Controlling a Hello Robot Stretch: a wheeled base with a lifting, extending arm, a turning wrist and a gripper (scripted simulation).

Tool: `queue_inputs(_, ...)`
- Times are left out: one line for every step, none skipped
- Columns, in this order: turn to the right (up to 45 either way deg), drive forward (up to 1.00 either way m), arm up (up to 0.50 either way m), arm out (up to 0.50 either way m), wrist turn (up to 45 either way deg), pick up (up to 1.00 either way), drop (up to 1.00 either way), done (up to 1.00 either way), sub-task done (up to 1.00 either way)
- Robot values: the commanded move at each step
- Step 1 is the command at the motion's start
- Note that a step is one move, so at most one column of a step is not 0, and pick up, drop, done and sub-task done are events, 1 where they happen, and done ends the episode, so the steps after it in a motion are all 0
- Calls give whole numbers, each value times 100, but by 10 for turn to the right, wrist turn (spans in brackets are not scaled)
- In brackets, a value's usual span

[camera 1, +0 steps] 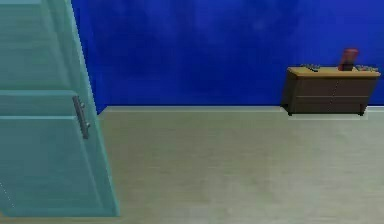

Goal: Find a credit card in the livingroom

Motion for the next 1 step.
queue_inputs(-450, 0, 0, 0, 0, 0, 0, 0, 0)
